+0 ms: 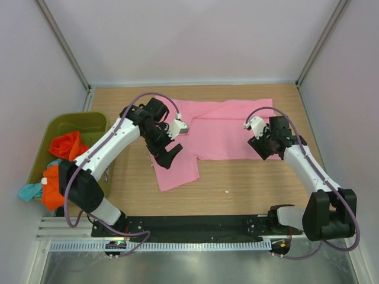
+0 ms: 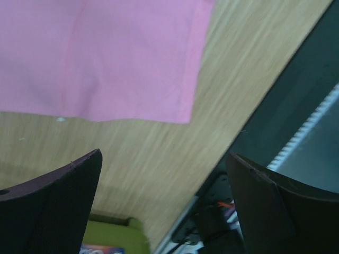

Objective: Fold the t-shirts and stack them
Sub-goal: Fold the tshirt

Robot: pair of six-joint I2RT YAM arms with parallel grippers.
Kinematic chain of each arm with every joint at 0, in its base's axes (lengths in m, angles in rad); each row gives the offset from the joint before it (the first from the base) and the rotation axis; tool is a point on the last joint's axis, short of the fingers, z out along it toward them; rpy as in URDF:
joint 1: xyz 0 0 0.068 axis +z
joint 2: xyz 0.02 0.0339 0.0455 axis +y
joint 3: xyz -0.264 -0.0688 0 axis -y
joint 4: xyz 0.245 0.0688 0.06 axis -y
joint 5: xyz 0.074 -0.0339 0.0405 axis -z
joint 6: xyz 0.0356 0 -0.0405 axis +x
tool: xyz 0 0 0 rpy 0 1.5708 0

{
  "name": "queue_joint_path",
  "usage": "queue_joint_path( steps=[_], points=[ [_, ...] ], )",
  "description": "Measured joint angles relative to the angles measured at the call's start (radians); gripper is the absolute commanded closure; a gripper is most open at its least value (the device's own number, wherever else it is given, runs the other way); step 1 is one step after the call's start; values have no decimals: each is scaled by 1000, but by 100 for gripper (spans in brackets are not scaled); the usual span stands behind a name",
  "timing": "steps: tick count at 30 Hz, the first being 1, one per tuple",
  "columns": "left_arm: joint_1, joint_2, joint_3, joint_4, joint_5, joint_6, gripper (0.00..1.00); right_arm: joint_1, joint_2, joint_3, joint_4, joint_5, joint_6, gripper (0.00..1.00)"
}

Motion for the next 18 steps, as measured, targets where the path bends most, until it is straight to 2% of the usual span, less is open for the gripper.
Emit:
queue_joint_path(
  steps=[7, 11, 14, 17, 18],
  points=[
    [-27, 33, 55, -45, 194, -263, 0, 0, -49, 8, 2, 8, 21, 34],
    [64, 40, 37, -58, 412, -373, 0, -3, -50, 12, 1, 12, 45, 34],
    [136, 40, -39, -57, 536, -420, 0, -5, -54, 32, -1, 11, 65, 34],
    [138, 47, -74, -68, 540, -448, 20, -5, -72, 36, 3, 19, 77, 34],
    [124, 51, -72, -71, 509, -444, 21, -5, -80, 36, 3, 24, 78, 34]
  ],
)
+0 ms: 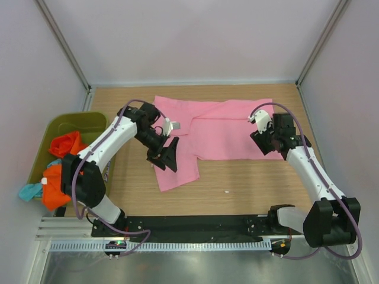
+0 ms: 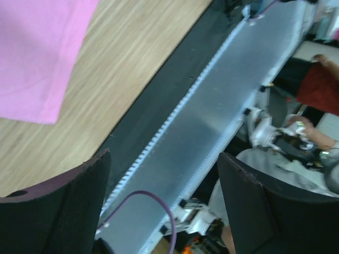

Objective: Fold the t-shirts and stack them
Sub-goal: Fold the tshirt

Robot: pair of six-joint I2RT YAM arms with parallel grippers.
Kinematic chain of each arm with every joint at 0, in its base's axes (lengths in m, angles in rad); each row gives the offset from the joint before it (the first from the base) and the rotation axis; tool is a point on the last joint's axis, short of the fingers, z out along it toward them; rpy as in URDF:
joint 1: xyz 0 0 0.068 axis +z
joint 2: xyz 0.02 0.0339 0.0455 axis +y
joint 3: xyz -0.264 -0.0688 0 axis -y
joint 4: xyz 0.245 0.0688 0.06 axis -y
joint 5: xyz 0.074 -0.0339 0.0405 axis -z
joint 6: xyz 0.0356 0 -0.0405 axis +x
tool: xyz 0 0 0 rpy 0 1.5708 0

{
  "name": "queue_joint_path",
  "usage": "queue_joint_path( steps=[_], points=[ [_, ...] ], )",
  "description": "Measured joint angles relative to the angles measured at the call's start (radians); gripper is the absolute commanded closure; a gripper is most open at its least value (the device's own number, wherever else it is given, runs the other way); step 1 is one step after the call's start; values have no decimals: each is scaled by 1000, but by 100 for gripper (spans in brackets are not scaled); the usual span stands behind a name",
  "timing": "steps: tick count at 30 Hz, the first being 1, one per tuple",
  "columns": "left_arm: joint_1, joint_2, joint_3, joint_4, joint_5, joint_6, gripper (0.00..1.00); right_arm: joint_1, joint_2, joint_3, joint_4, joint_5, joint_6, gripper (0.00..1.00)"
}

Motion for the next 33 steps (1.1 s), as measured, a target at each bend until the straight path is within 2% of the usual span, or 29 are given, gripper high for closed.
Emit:
queue_joint_path(
  steps=[2, 5, 9, 13, 18, 21, 26, 33],
  points=[
    [-47, 5, 7, -5, -94, 32, 20, 0, -9, 0, 1, 11, 0, 34],
    [-161, -10, -26, 49, -320, 101, 19, 0, -10, 0, 1, 36, 0, 33],
    [-307, -129, -257, 225, -626, 210, 18, 0, -7, 0, -2, 58, 0, 33],
    [-361, -242, -460, 335, -790, 308, 23, 0, 24, 15, -17, 71, -1, 33],
    [-373, -261, -531, 455, -853, 353, 29, 0, 61, 54, -27, 78, -1, 33],
    [-394, -239, -529, 513, -869, 360, 37, 0, 78, 71, -29, 78, 0, 33],
    [-457, -173, -512, 553, -865, 358, 39, 0, 98, 87, -32, 81, 0, 33],
    [-500, -164, -509, 550, -830, 346, 39, 0, 99, 96, -35, 82, 0, 33]
  ],
)
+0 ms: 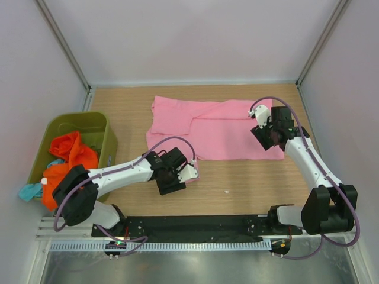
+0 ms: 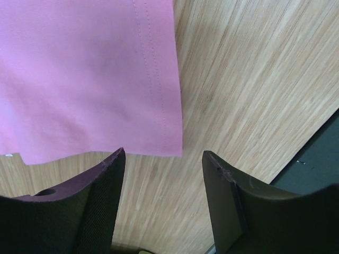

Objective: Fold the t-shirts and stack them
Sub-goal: Fold the tshirt

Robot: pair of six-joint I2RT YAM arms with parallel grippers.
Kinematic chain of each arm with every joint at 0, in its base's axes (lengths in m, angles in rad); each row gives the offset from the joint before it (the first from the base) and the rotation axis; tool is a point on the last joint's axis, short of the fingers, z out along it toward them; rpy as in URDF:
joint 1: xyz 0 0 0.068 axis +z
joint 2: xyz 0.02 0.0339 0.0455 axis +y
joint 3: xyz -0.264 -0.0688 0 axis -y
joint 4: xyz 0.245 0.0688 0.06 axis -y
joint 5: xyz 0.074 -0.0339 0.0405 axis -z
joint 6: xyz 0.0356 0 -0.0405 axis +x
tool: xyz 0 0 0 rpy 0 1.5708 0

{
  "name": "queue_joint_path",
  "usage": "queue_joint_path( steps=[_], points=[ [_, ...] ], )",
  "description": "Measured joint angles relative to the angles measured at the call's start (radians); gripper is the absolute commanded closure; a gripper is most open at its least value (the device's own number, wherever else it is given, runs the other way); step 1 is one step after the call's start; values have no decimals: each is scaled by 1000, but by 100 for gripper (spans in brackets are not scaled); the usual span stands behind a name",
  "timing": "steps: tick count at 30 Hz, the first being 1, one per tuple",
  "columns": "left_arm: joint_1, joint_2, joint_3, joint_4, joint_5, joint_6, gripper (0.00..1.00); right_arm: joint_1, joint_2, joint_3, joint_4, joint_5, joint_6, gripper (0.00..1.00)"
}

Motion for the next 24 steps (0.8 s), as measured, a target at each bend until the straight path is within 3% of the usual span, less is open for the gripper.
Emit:
queue_joint_path(
  steps=[17, 24],
  points=[
    [3, 90, -34, 26, 43, -53, 44, 0, 0, -2, -3, 7, 0, 33],
    [21, 97, -35, 35, 37, -52, 53, 0, 0, -2, -3, 7, 0, 33]
  ],
)
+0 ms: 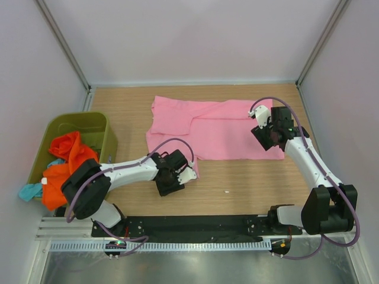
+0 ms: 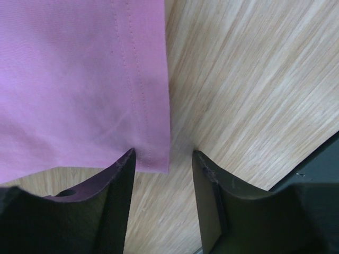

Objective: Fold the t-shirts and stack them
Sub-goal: Fold the tshirt

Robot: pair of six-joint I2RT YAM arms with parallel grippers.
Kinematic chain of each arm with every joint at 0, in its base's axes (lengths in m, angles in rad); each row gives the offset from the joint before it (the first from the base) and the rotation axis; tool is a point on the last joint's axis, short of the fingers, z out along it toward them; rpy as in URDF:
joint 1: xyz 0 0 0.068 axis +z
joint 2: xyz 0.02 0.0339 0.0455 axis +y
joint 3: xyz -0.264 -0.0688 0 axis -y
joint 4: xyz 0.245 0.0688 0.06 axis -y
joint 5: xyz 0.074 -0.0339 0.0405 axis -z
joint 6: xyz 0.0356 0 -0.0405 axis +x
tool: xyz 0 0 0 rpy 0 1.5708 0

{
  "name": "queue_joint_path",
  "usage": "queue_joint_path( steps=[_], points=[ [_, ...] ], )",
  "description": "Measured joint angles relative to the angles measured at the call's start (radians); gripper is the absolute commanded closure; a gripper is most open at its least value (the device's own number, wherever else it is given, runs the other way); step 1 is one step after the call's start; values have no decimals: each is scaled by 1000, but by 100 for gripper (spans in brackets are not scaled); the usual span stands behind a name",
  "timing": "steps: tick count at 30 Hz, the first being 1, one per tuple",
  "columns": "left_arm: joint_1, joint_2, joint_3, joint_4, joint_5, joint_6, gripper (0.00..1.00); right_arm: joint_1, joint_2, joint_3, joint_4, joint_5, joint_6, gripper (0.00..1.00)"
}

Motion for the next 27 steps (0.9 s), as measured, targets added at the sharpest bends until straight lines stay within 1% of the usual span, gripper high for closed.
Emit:
queue_joint_path(
  steps=[1, 2, 4, 5, 7, 8, 10, 11, 14, 19, 21, 27],
  points=[
    [1, 0, 0, 2, -2, 0, 55, 0, 0, 0, 0, 0, 0, 33],
    [3, 1, 0, 2, -2, 0, 62, 0, 0, 0, 0, 0, 0, 33],
    [7, 4, 1, 7, -10, 4, 67, 0, 0, 0, 0, 0, 0, 33],
    [9, 8, 3, 8, -14, 4, 72, 0, 0, 0, 0, 0, 0, 33],
    [11, 17, 11, 8, -24, 5, 79, 0, 0, -1, 1, 0, 0, 33],
    [14, 21, 14, 7, -29, 5, 86, 0, 0, -2, 1, 0, 0, 33],
    [17, 25, 19, 7, -38, 6, 90, 0, 0, -7, 7, 5, 0, 34],
    [19, 25, 19, 8, -40, 7, 99, -2, 0, -10, 11, 11, 1, 34],
    [20, 25, 20, 9, -45, 6, 100, -10, -3, -27, 32, 24, 6, 34],
    [21, 26, 23, 4, -44, 5, 100, -66, -9, -66, 53, 25, -3, 36],
    [21, 28, 25, 2, -45, 5, 100, -86, -15, -101, 65, 24, -38, 36],
    [21, 48, 43, -14, -45, 4, 100, -146, -74, -247, 77, -5, -207, 39]
  ],
)
